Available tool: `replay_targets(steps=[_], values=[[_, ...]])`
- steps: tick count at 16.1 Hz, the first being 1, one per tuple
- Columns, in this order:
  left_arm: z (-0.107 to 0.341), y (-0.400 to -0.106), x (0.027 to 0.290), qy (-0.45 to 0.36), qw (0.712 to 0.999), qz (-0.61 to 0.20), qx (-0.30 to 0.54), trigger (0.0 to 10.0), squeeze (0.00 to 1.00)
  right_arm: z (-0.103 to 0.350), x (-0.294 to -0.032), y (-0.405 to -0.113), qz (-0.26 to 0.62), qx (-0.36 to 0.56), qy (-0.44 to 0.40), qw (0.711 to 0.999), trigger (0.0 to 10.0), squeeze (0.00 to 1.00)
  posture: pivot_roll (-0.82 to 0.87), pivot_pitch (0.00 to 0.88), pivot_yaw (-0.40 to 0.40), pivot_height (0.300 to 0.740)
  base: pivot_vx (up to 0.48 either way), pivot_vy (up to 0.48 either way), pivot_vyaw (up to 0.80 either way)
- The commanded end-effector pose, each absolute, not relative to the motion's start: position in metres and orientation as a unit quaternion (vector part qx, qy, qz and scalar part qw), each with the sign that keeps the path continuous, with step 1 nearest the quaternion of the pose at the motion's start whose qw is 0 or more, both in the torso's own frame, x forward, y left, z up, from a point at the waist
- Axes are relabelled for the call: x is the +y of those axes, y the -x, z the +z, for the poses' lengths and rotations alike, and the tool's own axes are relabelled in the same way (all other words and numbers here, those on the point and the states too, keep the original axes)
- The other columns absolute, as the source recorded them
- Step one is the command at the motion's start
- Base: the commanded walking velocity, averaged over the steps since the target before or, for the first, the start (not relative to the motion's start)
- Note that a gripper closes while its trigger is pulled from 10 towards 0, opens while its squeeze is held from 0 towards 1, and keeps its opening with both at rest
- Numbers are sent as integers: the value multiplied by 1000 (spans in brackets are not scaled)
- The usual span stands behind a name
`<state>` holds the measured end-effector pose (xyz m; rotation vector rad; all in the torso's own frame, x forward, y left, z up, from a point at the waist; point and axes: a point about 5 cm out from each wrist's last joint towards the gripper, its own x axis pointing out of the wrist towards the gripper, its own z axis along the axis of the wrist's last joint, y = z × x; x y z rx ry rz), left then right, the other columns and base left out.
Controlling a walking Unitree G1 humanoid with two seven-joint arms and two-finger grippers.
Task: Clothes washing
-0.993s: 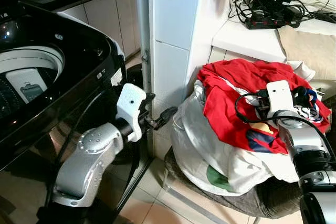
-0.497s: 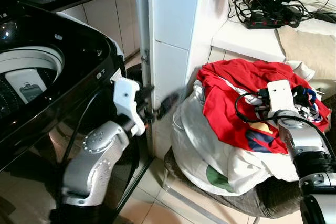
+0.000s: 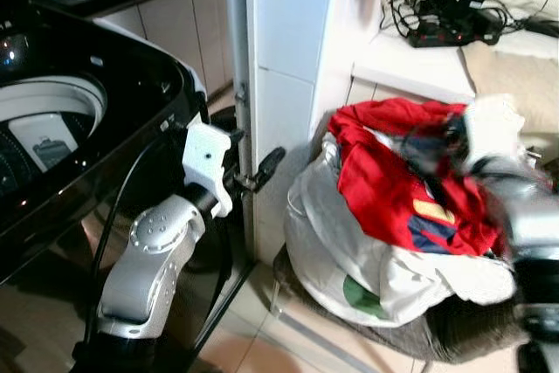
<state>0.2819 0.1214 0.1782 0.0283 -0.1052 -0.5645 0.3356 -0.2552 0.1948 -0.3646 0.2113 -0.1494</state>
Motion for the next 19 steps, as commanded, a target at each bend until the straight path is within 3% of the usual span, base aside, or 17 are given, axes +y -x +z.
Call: replay_targets(steps=[1,7,8,9,10,11,13,14,15,18,19], values=[[185,-285,121,-15,958,-278,-71,10000,0,206,-255,-334,-67,95,179,977,0,0,-28,0,-14,740,0,0,0],[197,-288,113,-21,949,-298,-102,10000,0,241,-231,-323,16,63,166,984,0,0,-41,0,-9,740,0,0,0],[195,-288,112,-24,948,-300,-102,10000,0,230,-237,-321,13,87,199,976,0,0,-42,0,-11,740,0,0,0],[193,-287,112,-25,948,-302,-98,10000,0,219,-243,-320,2,107,229,968,4941,0,-43,0,-11,740,0,0,0],[192,-287,112,-24,948,-304,-96,10000,0,215,-245,-319,-2,112,230,967,4941,0,-43,0,-11,740,0,0,0],[191,-286,112,-31,948,-303,-96,10000,0,204,-245,-318,-5,126,221,967,10000,0,-43,0,-12,740,0,0,0],[191,-286,112,-36,948,-302,-95,10000,0,190,-244,-315,-5,148,217,965,10000,0,-43,0,-12,740,0,0,0],[190,-286,112,-38,948,-303,-94,10000,0,183,-242,-313,3,160,207,965,10000,94,-40,0,-13,740,0,0,0],[190,-286,112,-39,947,-304,-94,10000,0,180,-242,-313,3,165,206,964,10000,1000,-38,0,-13,740,0,0,0],[189,-286,111,-44,947,-303,-92,10000,0,166,-246,-313,-19,177,195,965,10000,1000,-37,0,-14,740,0,0,0],[188,-285,112,-44,947,-304,-91,10000,0,160,-248,-312,-29,182,175,967,10000,43,-36,0,-14,740,0,0,0]])
